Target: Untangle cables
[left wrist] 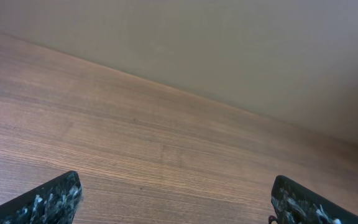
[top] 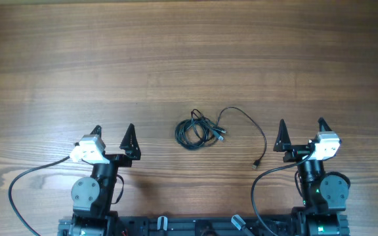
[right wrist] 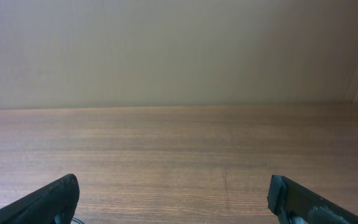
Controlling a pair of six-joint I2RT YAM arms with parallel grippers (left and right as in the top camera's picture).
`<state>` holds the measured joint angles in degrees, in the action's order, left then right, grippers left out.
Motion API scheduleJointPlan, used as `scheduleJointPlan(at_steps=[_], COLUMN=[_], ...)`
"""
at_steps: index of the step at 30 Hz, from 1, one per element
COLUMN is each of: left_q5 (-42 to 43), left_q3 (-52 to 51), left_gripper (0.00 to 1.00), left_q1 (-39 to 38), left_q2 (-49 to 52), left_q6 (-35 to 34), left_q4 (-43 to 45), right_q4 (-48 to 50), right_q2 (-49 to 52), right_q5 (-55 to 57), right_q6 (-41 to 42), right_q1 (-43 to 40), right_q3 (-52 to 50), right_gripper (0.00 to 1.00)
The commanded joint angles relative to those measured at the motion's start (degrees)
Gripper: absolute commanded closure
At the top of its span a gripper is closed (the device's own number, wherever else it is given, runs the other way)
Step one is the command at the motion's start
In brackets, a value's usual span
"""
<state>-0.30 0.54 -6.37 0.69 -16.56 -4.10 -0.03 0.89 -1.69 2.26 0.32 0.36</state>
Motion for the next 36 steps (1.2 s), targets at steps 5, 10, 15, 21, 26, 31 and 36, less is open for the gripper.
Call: scheduleJointPlan(at_steps=[5,10,15,21,26,31,36], left_q5=[0.5,0.5,4.9,9.2,10.6,10.6,14.8], left_q3=[-0.2,-0.2,-0.2,-0.1,4.5,12.9,22.2], left_gripper=[0.0,0.0,0.0,0.0,0.0,0.0,0.0], left_q1=[-0.3,-0.3,-0.3,-0.3,-0.3,-0.3,-0.3], left_q2=[-0.3,-0.3,-0.3,-0.3,-0.3,2.6,14.8], left_q6=[1.2,1.2,1.2,1.1,1.2,1.2,1.2], left_q4=[-0.2,-0.2,2.8,13.6,13.8,13.5,13.2], right_q4=[0.2,0.2,0.2,0.2,0.2,0.2,0.2], right_q2=[-0.5,-0.5,-0.5,-0.5,-0.5,-0.5,-0.5], right_q5=[-0.5,-0.5,-0.5,-0.5,-0.5,-0.5,-0.5], right_q6=[-0.6,-0.6,-0.7,-0.7,-0.6,-0.6,-0.7], right_q1=[-0.2,-0.2,-0.2,-0.2,-0.2,-0.2,-0.2], right_q3=[-0.1,-0.1,-0.1,-0.1,-0.1,-0.1,-0.1], right_gripper=[0.0,0.0,0.0,0.0,0.0,0.0,0.0])
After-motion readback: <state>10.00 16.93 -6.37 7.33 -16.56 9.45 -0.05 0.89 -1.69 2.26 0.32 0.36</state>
